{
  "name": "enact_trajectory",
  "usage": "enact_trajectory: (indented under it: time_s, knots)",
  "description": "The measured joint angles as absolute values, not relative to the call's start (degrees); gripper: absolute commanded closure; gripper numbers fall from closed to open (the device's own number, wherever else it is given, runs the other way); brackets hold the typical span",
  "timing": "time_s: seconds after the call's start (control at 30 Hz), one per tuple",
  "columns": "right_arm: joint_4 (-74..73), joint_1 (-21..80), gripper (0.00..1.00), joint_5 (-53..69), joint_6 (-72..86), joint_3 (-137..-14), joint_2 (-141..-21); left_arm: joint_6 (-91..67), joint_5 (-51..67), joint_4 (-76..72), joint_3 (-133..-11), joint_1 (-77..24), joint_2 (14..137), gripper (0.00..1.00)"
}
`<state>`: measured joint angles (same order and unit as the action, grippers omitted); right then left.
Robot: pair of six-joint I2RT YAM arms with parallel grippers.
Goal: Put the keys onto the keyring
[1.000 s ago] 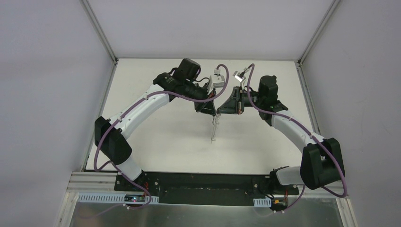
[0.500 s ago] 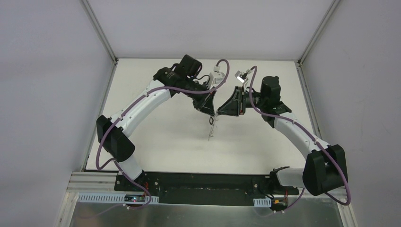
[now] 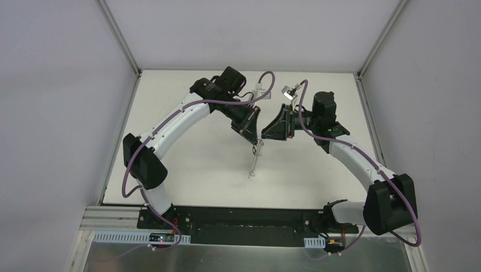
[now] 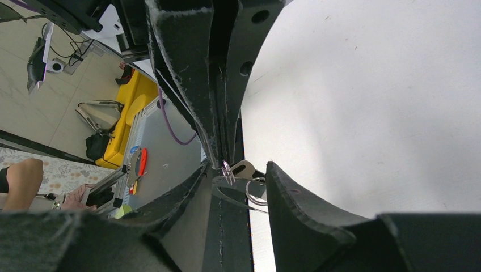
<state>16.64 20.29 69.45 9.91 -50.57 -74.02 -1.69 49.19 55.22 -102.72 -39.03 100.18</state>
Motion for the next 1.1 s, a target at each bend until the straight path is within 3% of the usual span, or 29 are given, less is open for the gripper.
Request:
enact_trajectory:
  time_s: [0.17,0.5,0.77,1.1]
  knots:
    - [16.64,21.06,0.72,69.73,9.76,-50.57,-74.02,-3.55,50.19,55.02,-102.72,-39.05,100.25,1.00]
    - [16.64,22.31,0.74,72.03,9.76,-50.57,-74.30,-3.90,51.00,54.72,-102.72,-39.05,100.27,1.00]
    - [16.34,22.76,0.81,73.63,9.78,-50.57,-75.57,-3.86,51.00,54.74,-102.72,-39.05,100.27,1.00]
    - [16.01,22.98,1.00,74.19,9.76,-50.57,-75.66,-3.86,51.20,54.89,-102.72,-38.98,100.27,1.00]
